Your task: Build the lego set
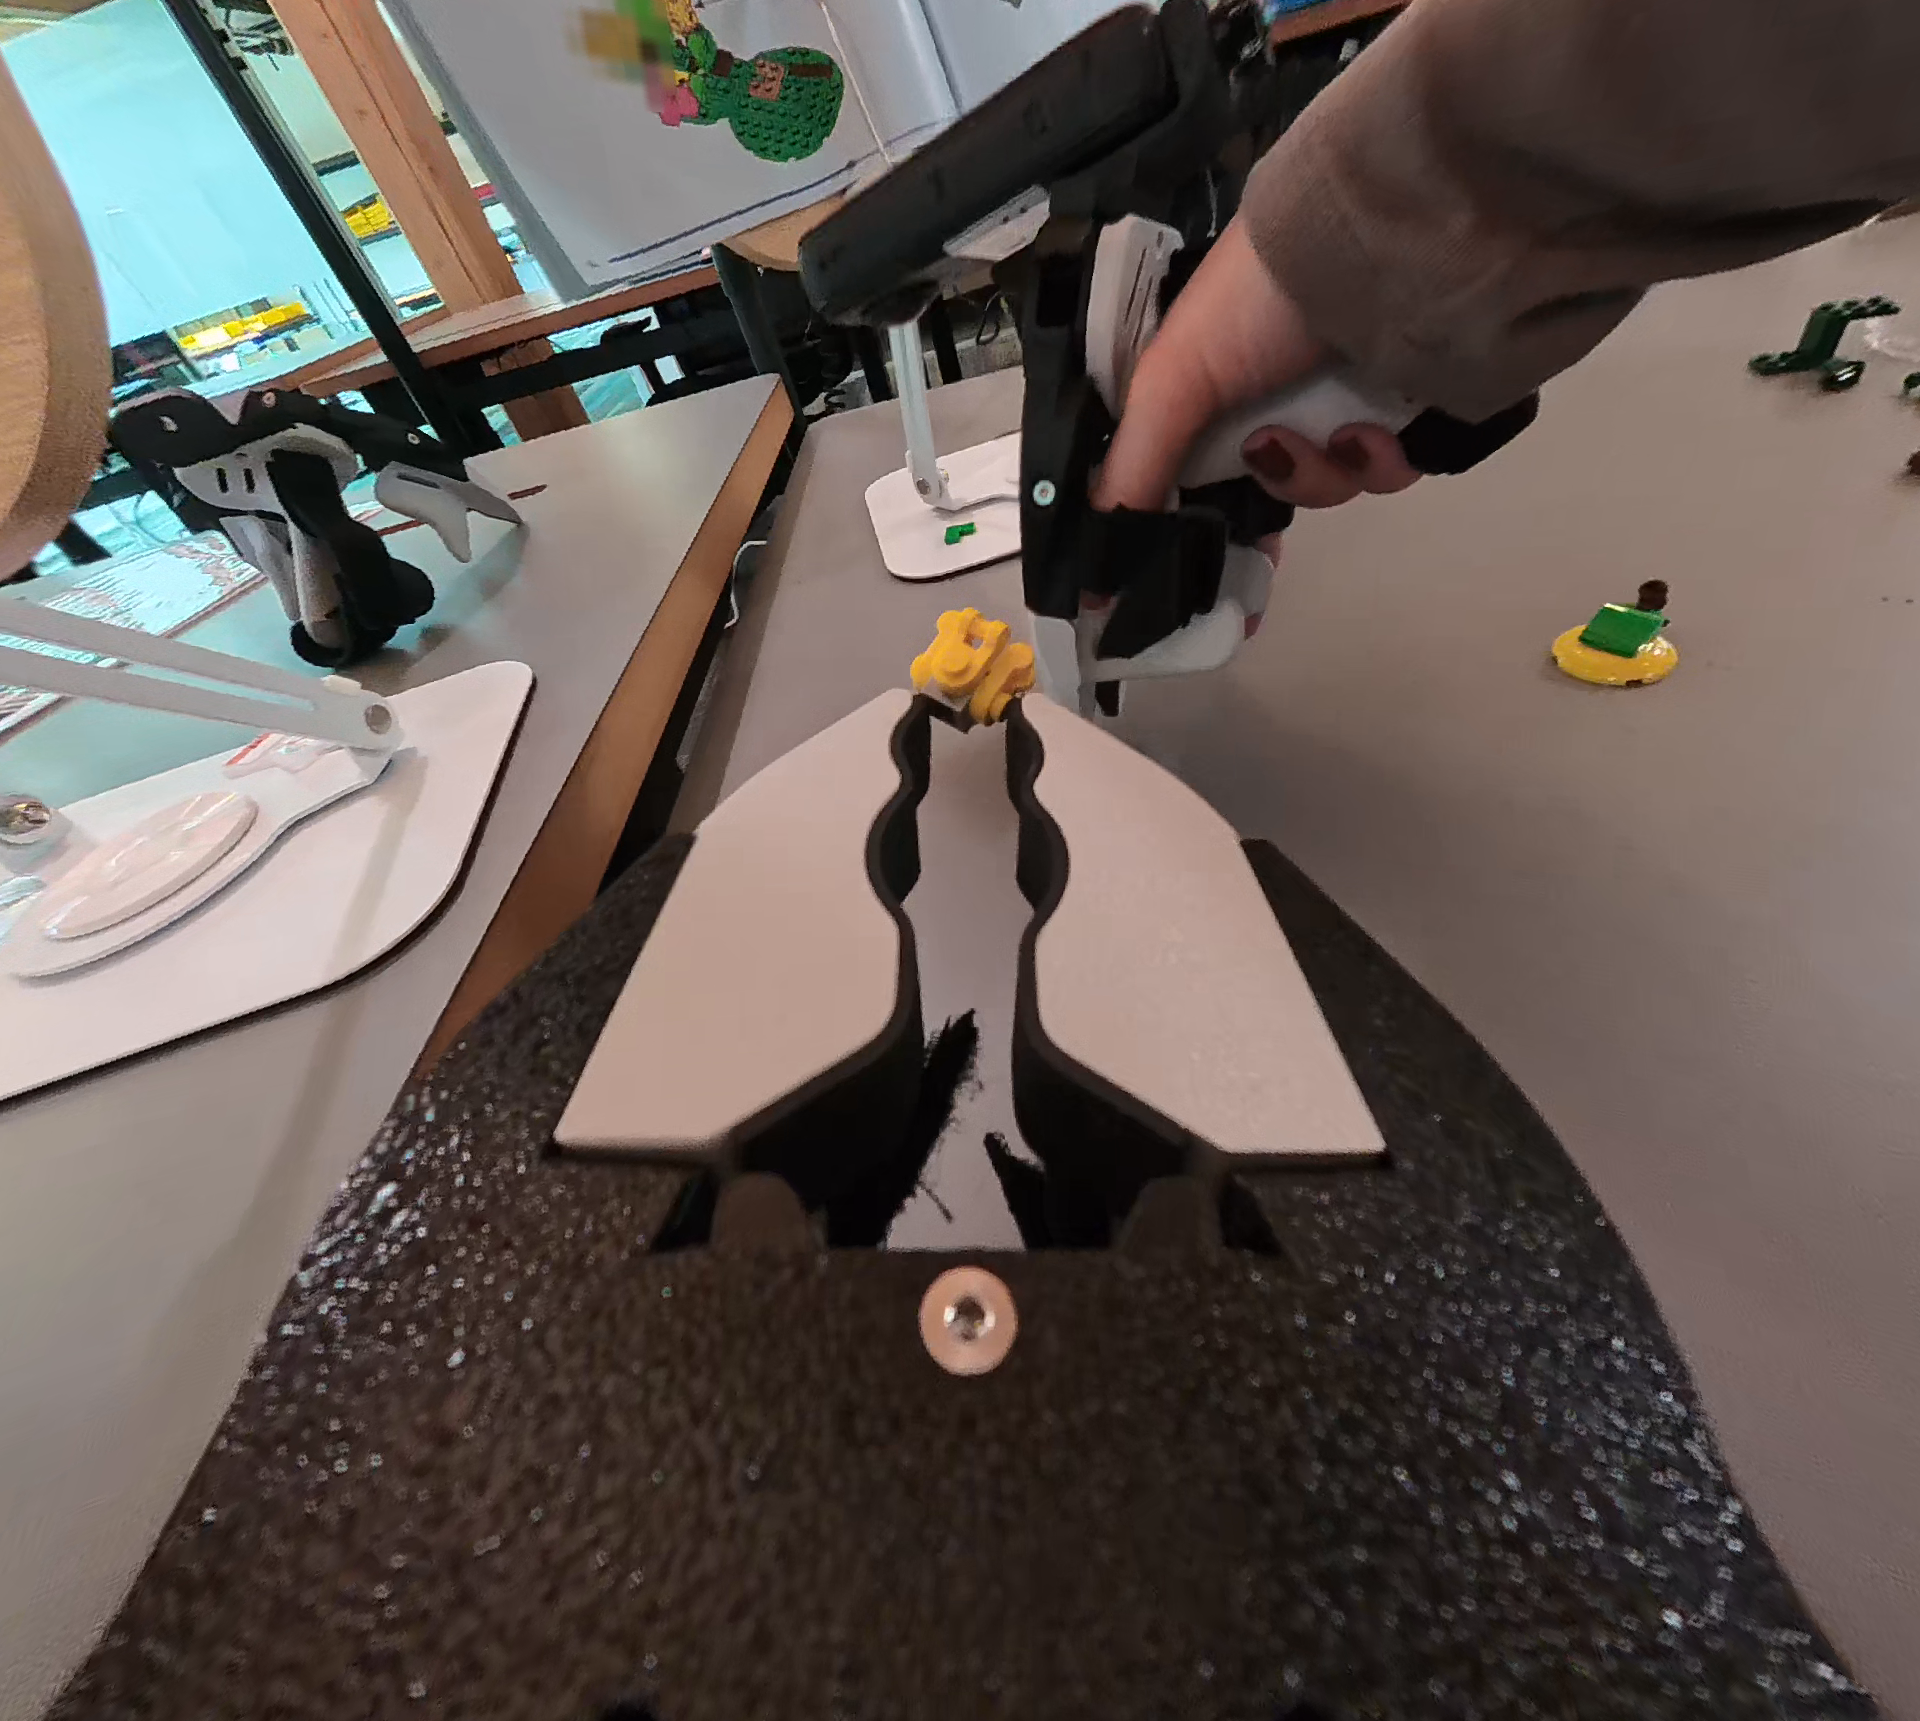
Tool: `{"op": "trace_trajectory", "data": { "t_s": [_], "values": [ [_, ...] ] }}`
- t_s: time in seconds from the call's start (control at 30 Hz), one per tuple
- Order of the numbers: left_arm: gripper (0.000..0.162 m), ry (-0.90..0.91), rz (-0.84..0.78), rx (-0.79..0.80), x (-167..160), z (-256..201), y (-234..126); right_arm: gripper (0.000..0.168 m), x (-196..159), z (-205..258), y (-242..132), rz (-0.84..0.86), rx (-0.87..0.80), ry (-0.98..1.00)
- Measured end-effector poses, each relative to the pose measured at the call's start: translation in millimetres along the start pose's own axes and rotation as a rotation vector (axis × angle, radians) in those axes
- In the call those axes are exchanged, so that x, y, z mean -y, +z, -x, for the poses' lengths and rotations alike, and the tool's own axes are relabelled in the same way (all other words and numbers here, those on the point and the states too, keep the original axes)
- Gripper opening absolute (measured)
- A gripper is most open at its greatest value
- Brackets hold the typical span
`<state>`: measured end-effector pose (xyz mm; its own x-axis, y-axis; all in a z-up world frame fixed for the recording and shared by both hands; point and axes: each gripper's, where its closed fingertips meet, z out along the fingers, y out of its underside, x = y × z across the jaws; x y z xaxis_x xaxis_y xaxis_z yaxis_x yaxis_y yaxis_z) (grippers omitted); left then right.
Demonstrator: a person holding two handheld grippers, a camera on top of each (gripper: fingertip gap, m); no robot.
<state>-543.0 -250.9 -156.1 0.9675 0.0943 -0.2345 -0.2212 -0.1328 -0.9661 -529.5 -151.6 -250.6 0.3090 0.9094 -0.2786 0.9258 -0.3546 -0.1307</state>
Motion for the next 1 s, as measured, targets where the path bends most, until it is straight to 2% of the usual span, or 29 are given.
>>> {"op": "trace_trajectory", "data": {
  "t_s": [0.17, 0.2, 0.27, 0.4, 0.57, 0.67, 0.77, 0.87, 0.93, 1.0],
  "values": [
    [0.014, -0.097, -0.068, -0.047, 8, -1, -3, 0.023, 1, -1, 5, 0.026, -0.101, -0.083],
    [0.014, -0.107, -0.073, -0.05, 9, 0, -4, 0.021, -1, -2, 7, 0.048, -0.136, -0.112],
    [0.014, -0.12, -0.077, -0.057, 8, 1, -5, 0.006, -3, -7, 8, 0.068, -0.214, -0.176],
    [0.014, -0.106, -0.069, -0.118, 6, -6, -6, 0.005, -15, 3, 4, 0.06, -0.211, -0.342],
    [0.014, -0.112, -0.081, -0.372, 13, -47, -11, 0.005, -65, 33, -31, -0.099, -0.141, -0.708],
    [0.014, -0.056, -0.097, -0.412, 18, -68, -5, 0.005, -99, 47, -58, -0.25, -0.163, -0.92],
    [0.014, 0.045, -0.083, -0.413, 14, -92, 9, 0.005, -114, 44, -82, -0.442, -0.4, -1.06],
    [0.014, 0.25, -0.069, -0.368, 8, -114, 22, 0.005, -124, 36, -97, -0.556, -0.704, -1.133],
    [0.014, 0.391, -0.087, -0.308, 6, -121, 27, 0.005, -131, 31, -98, -0.564, -0.887, -1.153],
    [0.014, 0.498, -0.124, -0.311, 4, -132, 28, 0.005, -139, 23, -89, -0.492, -1.018, -1.173]
  ]
}}
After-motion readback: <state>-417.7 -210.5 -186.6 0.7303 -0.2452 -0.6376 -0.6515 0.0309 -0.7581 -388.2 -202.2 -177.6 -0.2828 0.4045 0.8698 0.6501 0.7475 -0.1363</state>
